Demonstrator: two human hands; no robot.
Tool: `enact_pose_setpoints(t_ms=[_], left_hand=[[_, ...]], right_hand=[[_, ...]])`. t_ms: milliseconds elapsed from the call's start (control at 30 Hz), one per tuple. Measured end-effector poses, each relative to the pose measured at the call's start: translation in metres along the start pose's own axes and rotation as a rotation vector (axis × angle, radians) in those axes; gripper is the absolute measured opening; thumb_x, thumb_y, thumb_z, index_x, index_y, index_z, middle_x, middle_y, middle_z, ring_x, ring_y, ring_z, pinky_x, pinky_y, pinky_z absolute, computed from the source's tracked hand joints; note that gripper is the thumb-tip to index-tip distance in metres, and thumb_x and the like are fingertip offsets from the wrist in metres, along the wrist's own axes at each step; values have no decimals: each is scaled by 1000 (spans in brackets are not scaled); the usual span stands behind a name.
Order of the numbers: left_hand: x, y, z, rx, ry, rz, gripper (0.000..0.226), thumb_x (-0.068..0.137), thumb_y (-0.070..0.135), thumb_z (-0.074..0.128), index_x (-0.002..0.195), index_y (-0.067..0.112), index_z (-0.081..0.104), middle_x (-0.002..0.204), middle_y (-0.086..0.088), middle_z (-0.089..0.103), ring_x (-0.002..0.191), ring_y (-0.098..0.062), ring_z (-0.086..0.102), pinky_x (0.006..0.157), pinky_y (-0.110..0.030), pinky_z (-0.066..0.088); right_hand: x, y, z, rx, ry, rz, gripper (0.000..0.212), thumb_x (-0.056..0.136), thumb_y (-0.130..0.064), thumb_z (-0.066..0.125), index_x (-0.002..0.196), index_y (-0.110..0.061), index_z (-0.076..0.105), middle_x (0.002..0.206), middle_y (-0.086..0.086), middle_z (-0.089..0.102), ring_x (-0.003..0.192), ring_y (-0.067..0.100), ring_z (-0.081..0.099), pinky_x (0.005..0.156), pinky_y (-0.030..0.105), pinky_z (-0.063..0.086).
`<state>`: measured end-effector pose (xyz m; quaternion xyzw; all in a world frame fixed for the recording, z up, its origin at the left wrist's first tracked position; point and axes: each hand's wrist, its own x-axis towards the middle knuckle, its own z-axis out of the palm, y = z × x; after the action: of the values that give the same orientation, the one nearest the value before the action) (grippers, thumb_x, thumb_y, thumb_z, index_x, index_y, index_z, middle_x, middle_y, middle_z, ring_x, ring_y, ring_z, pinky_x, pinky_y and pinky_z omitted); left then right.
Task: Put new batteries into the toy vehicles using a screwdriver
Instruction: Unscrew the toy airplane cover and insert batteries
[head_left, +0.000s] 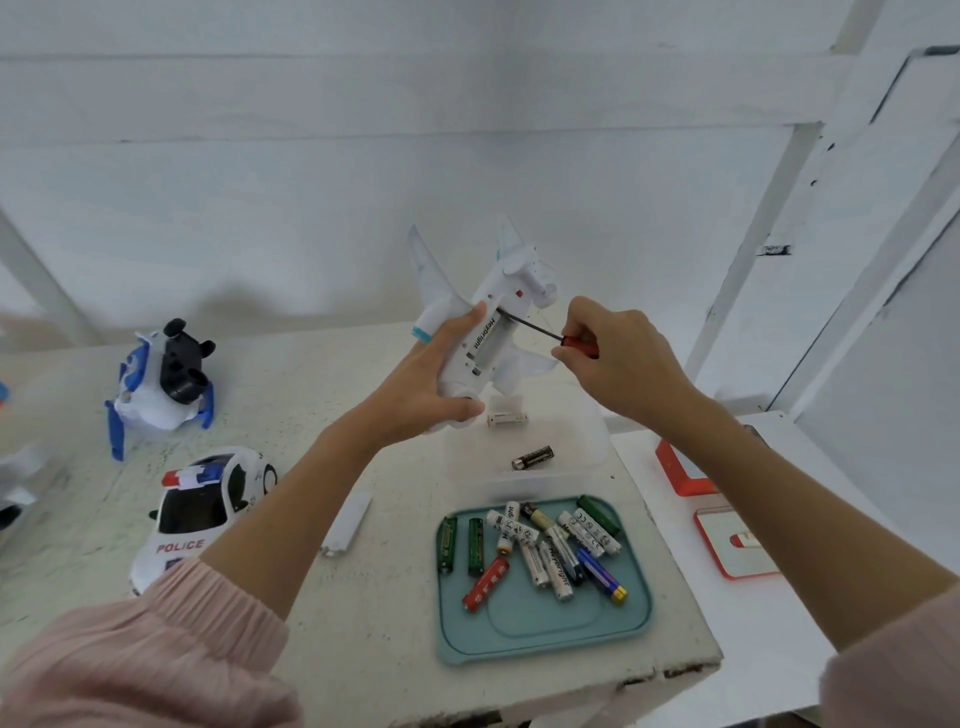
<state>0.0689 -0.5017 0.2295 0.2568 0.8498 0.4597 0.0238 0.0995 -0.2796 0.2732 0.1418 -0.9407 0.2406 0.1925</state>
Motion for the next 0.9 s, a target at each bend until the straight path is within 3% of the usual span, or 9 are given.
enact_pose_setpoints(t_ms=[267, 433, 533, 700, 900], left_hand=[[7, -5, -2, 104, -38, -3, 92, 76, 14, 74, 137, 53, 17, 137, -4, 33, 107, -21, 45, 85, -27, 45], [14, -2, -8, 109, -3, 12, 91, 75, 18, 72, 141, 49, 18, 137, -4, 35, 107, -20, 45, 78, -18, 42], [17, 1, -10, 110, 0, -7, 93, 77, 13, 73, 144, 46, 19, 138, -5, 34, 109, -22, 45, 80, -20, 43], [12, 5, -7, -39, 4, -45, 93, 67, 25, 70, 139, 54, 19, 140, -2, 35, 115, -23, 48, 94, -36, 49], [8, 13, -5, -107, 1, -23, 91, 68, 22, 69, 135, 57, 17, 138, 1, 36, 114, -21, 50, 93, -34, 51]], right_hand=[[1, 15, -20, 38, -109, 27, 21, 81, -15, 67, 73, -17, 47, 70, 1, 61, 68, 24, 55, 70, 40, 50], [-8, 19, -18, -84, -225, 59, 17, 83, -20, 64, 76, -18, 49, 73, -1, 61, 71, 21, 53, 67, 31, 44], [-9, 18, -16, -81, -192, 86, 17, 85, -21, 62, 77, -17, 47, 72, -1, 59, 68, 21, 52, 65, 29, 41], [-11, -2, -2, 56, -130, 65, 16, 86, -22, 61, 81, -14, 48, 67, -3, 54, 64, 20, 50, 64, 32, 43], [-11, -18, 15, 56, -124, 42, 16, 88, -21, 58, 80, -15, 44, 63, -8, 46, 68, 25, 51, 59, 29, 35]])
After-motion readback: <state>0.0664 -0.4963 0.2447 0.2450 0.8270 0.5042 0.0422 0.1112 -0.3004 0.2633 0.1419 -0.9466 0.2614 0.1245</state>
